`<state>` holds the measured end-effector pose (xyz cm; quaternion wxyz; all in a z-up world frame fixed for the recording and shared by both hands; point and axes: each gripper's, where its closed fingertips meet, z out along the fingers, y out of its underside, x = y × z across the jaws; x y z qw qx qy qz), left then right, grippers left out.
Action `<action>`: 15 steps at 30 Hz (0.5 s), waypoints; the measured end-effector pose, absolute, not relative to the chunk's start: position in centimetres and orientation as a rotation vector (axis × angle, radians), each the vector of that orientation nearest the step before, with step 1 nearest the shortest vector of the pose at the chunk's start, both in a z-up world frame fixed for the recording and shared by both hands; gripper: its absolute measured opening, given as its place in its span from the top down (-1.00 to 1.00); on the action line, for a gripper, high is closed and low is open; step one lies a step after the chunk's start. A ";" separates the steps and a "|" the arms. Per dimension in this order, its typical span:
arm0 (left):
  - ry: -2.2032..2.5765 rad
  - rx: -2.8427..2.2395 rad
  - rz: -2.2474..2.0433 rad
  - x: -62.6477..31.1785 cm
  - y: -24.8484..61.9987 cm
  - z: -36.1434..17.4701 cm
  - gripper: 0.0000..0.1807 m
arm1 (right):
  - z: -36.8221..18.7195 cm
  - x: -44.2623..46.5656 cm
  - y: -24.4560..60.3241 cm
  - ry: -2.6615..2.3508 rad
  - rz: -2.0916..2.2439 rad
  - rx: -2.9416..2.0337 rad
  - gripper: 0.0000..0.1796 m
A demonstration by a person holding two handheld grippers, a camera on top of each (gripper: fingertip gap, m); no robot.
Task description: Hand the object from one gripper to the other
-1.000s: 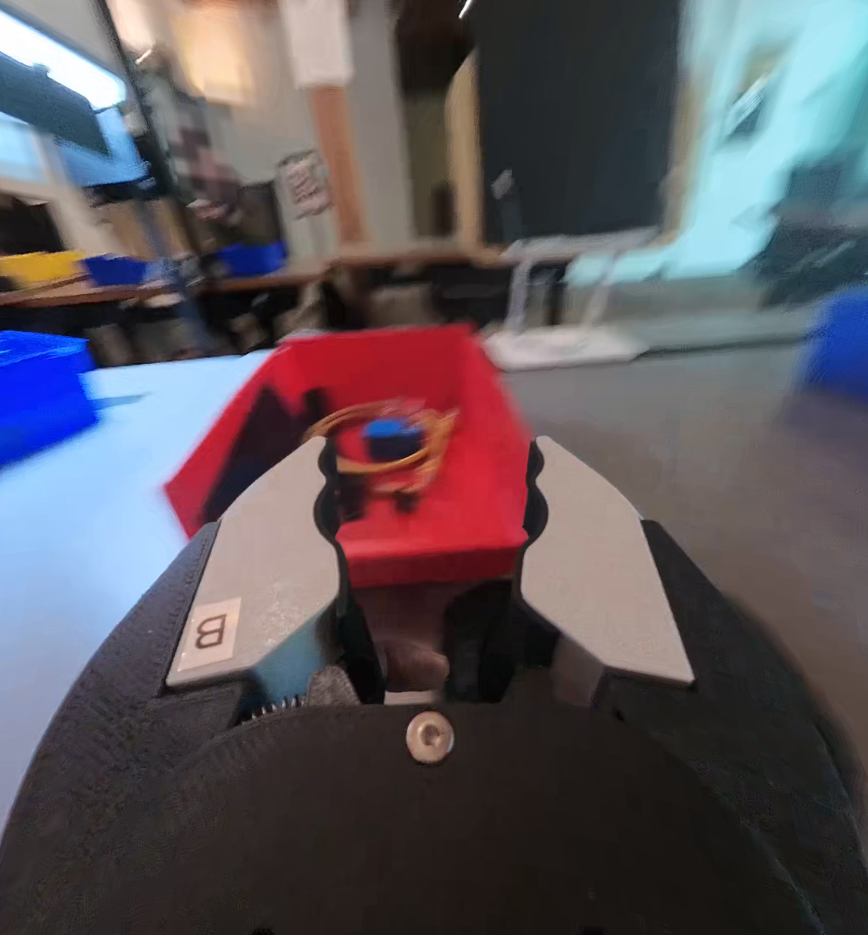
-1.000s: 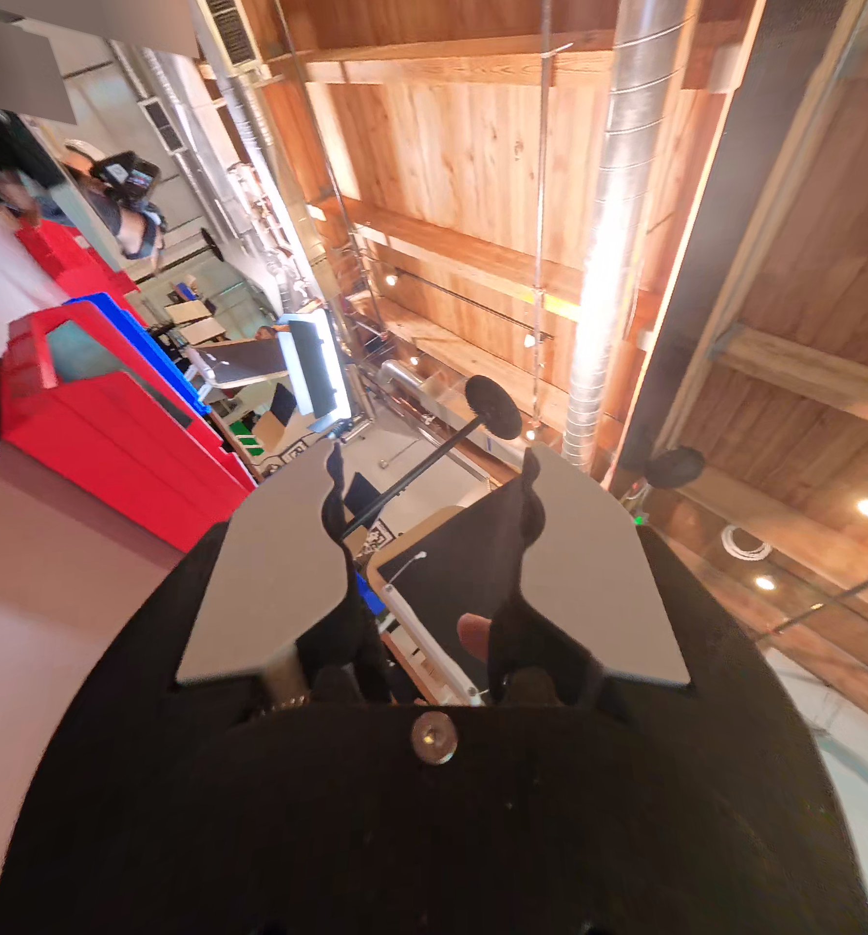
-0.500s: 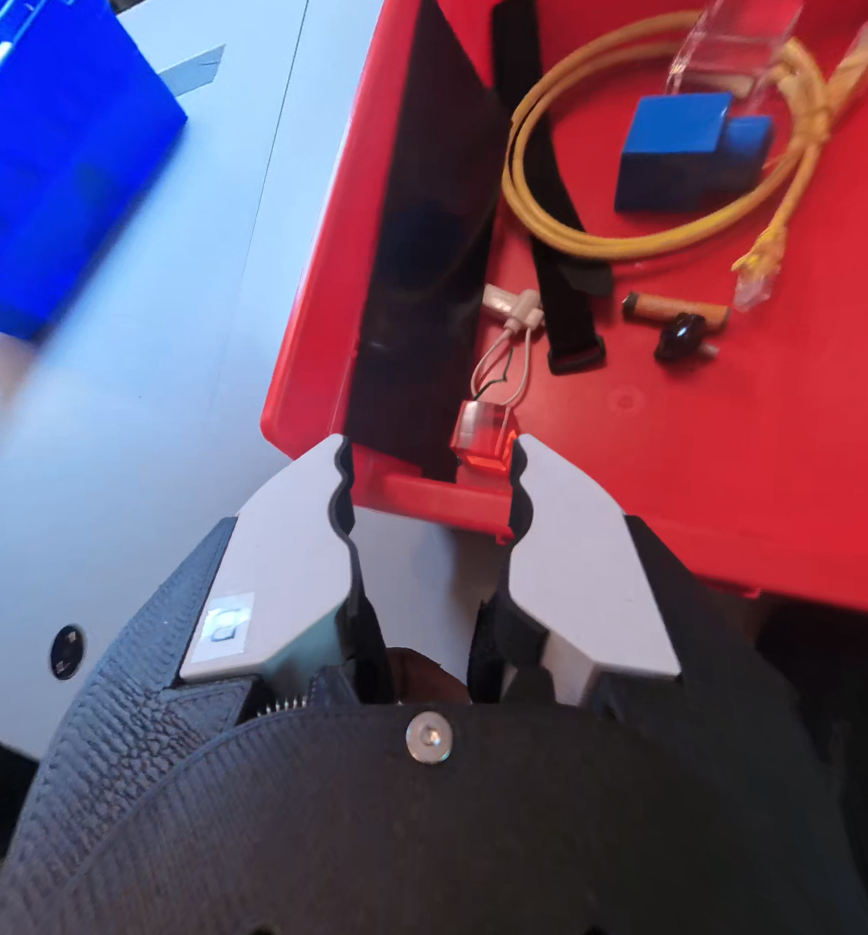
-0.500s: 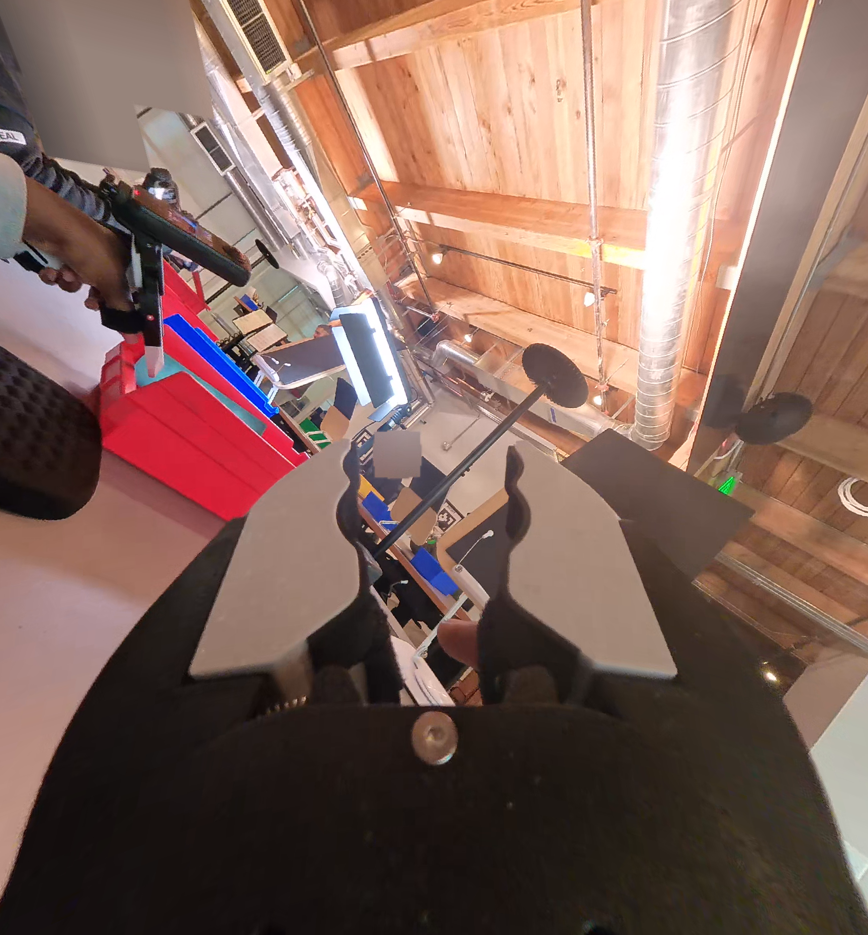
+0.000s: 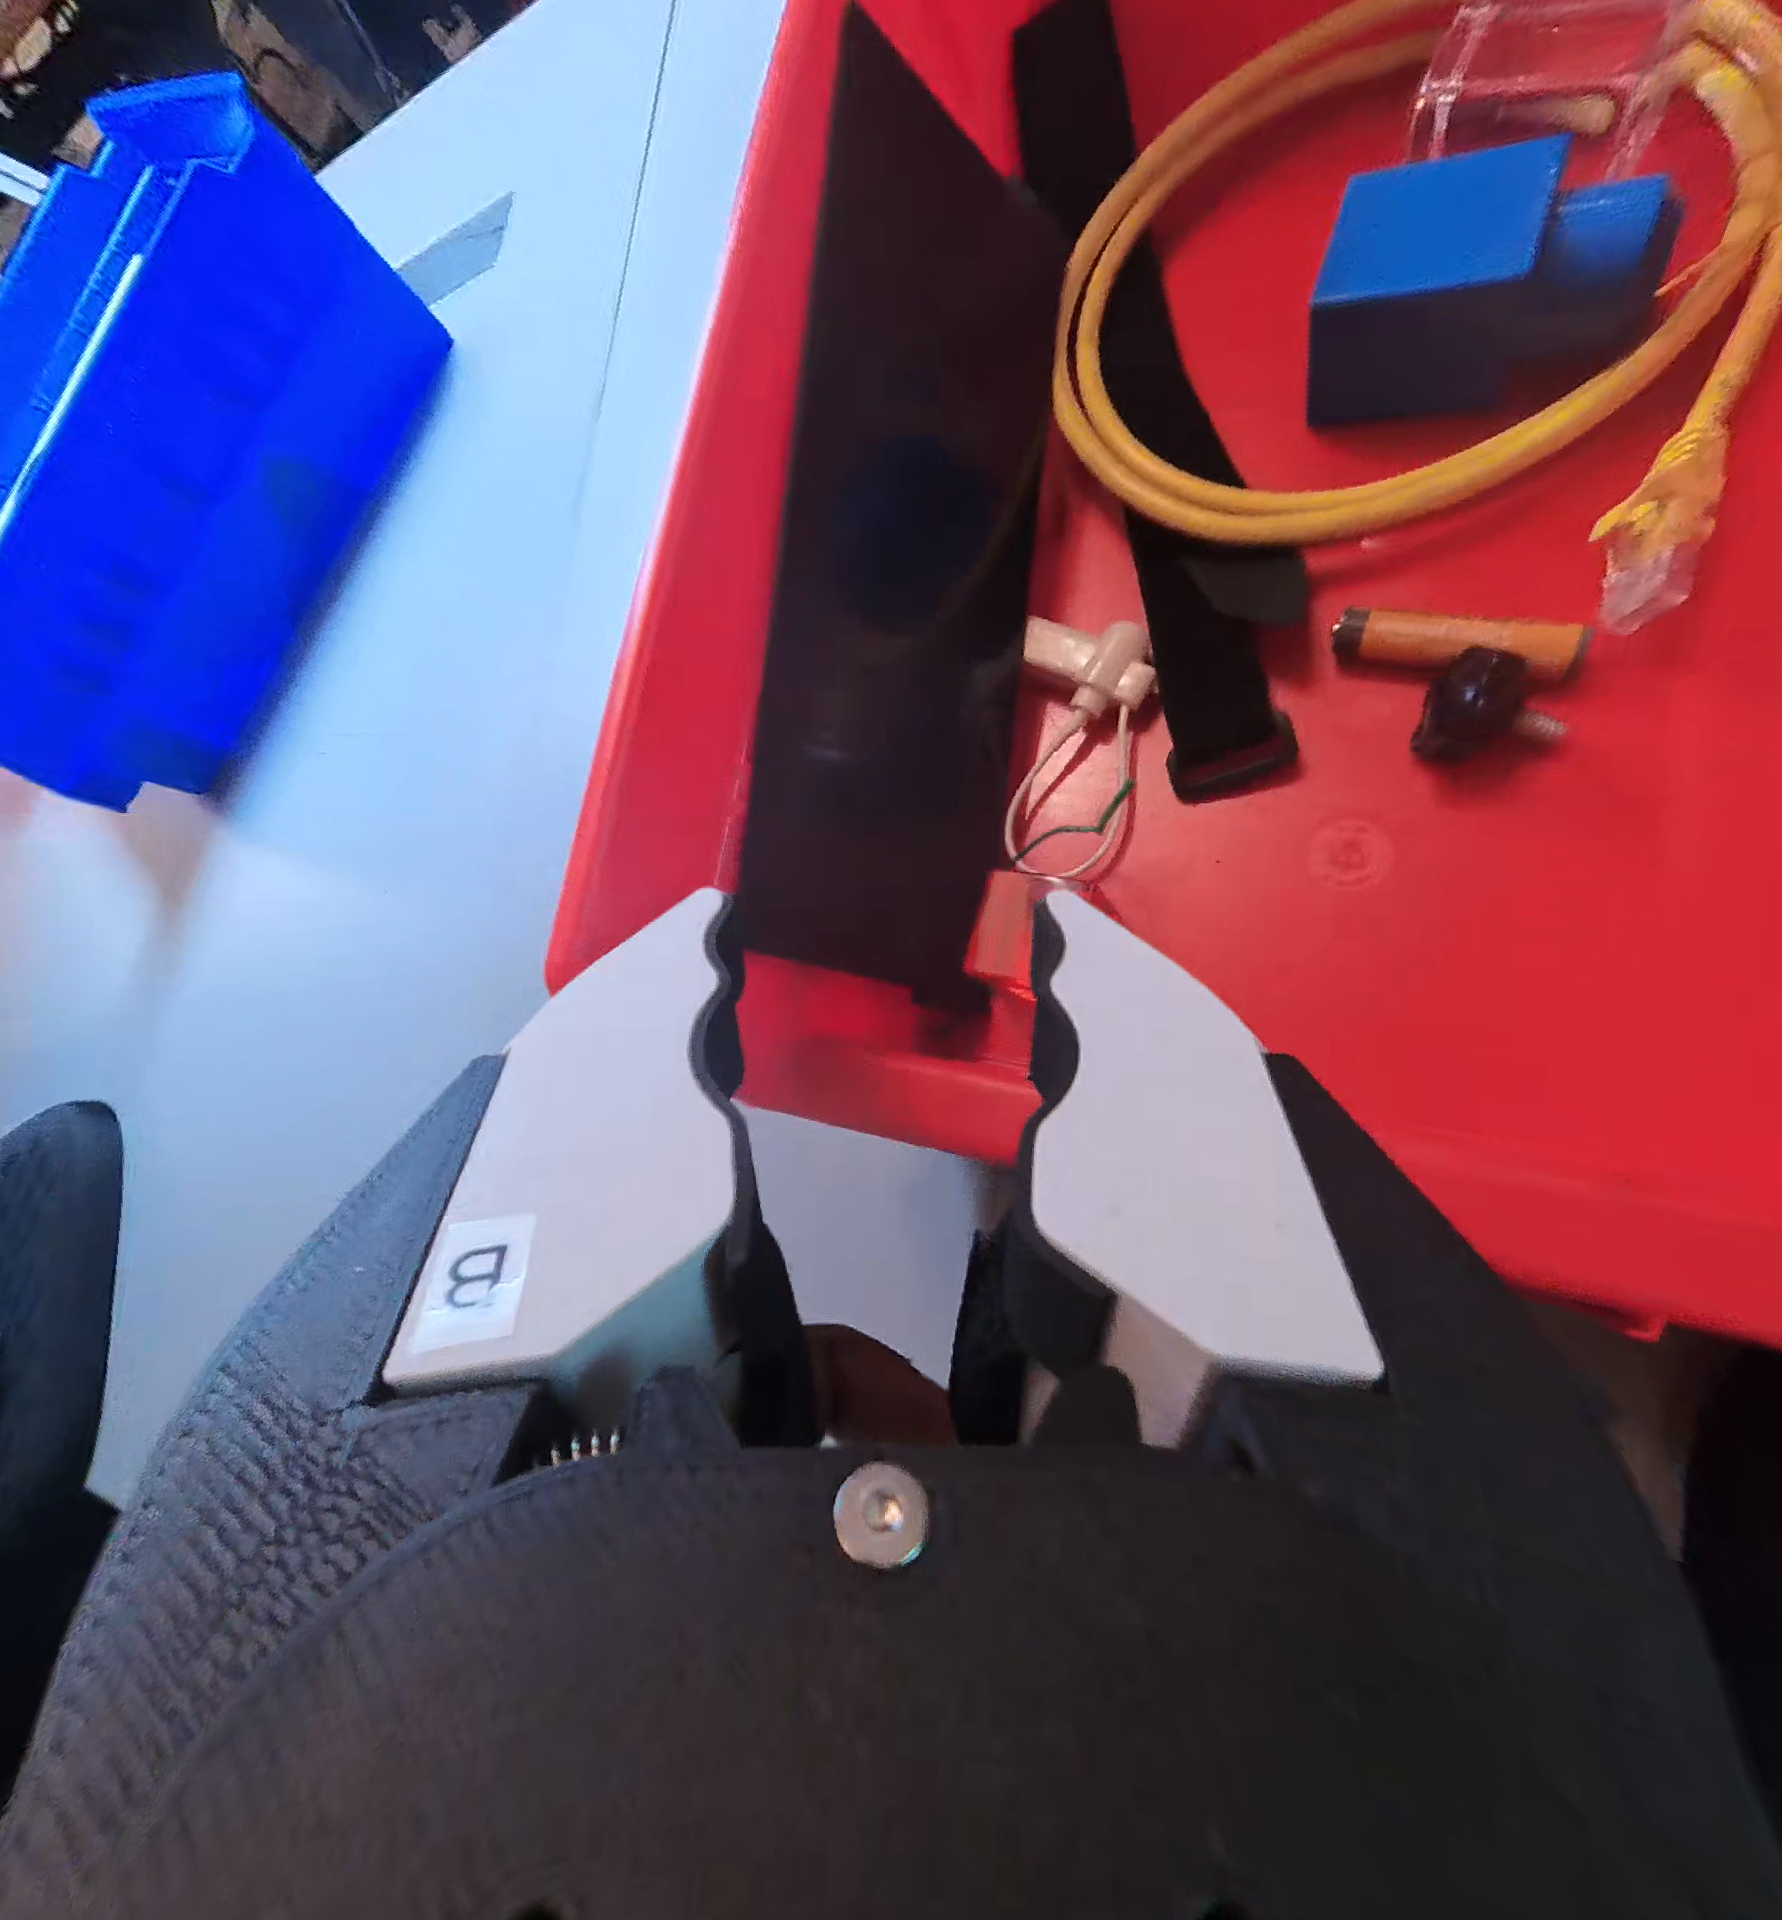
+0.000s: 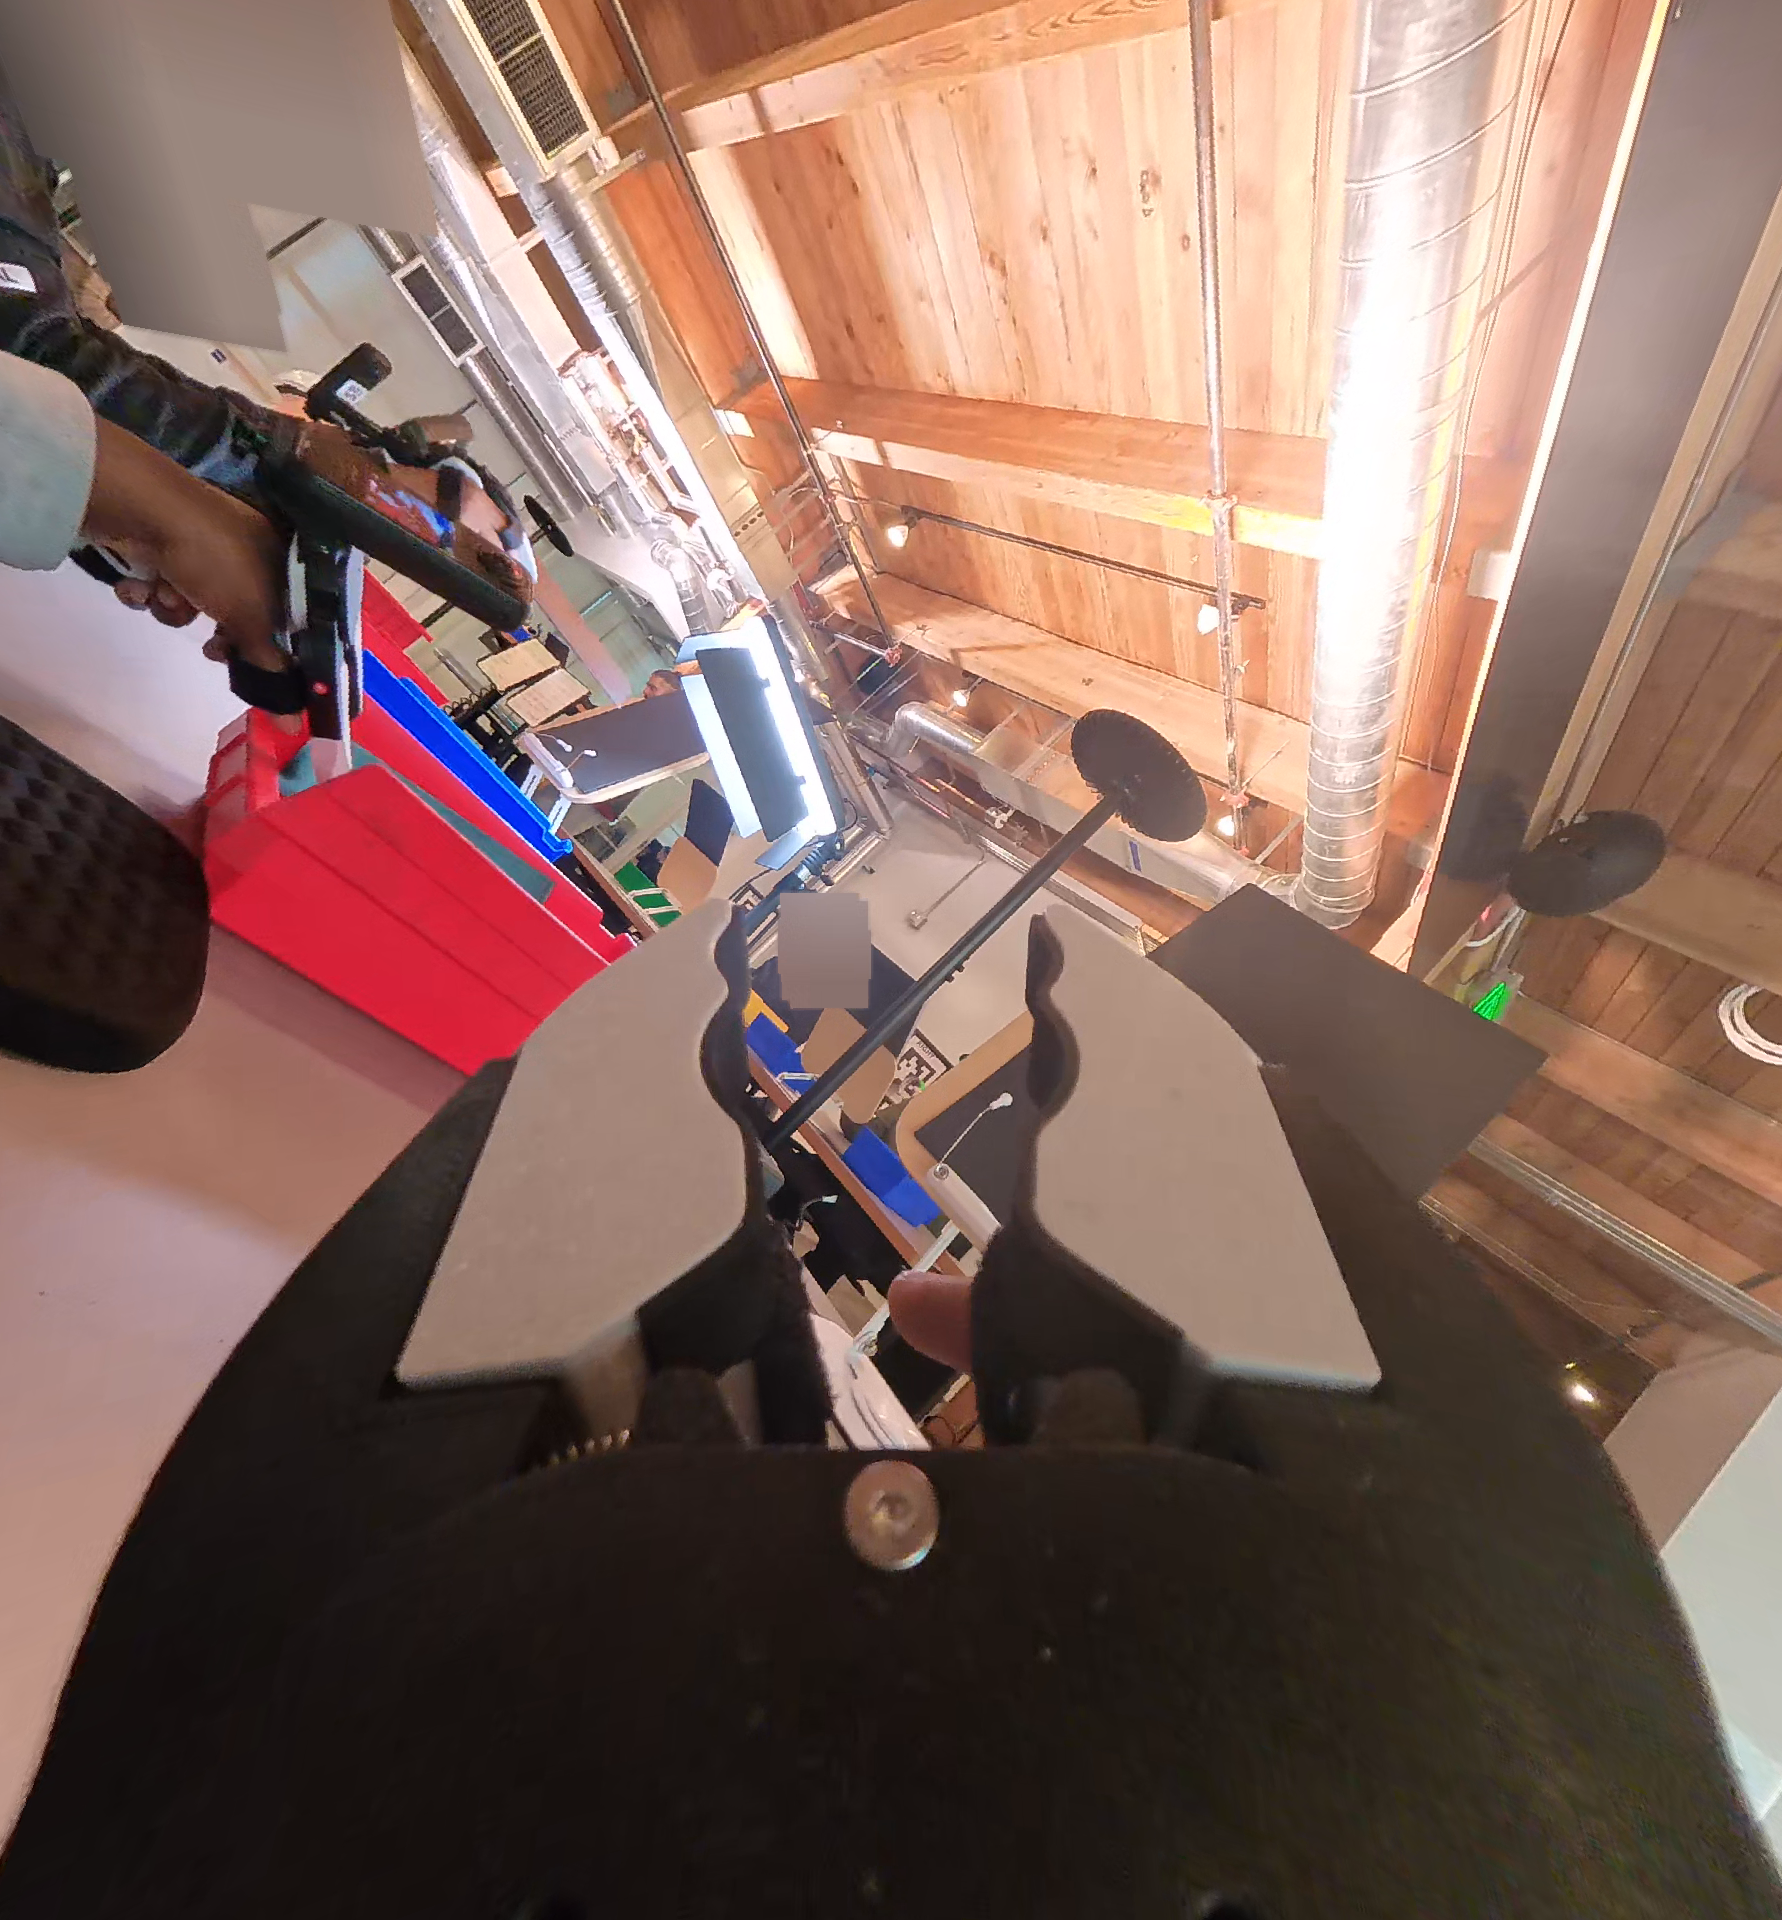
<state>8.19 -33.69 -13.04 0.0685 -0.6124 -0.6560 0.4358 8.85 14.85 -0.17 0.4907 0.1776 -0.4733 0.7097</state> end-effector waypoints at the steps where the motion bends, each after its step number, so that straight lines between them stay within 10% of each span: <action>1: -1.973 -1.847 1.322 8.2 -33.7 -13.0 0.44 | -0.2 8.9 14.8 -1.149 1.721 0.433 0.43; 15: -1.833 -1.915 1.000 6.6 -30.3 -12.9 0.82 | -0.2 9.0 14.7 -1.149 1.716 0.434 0.44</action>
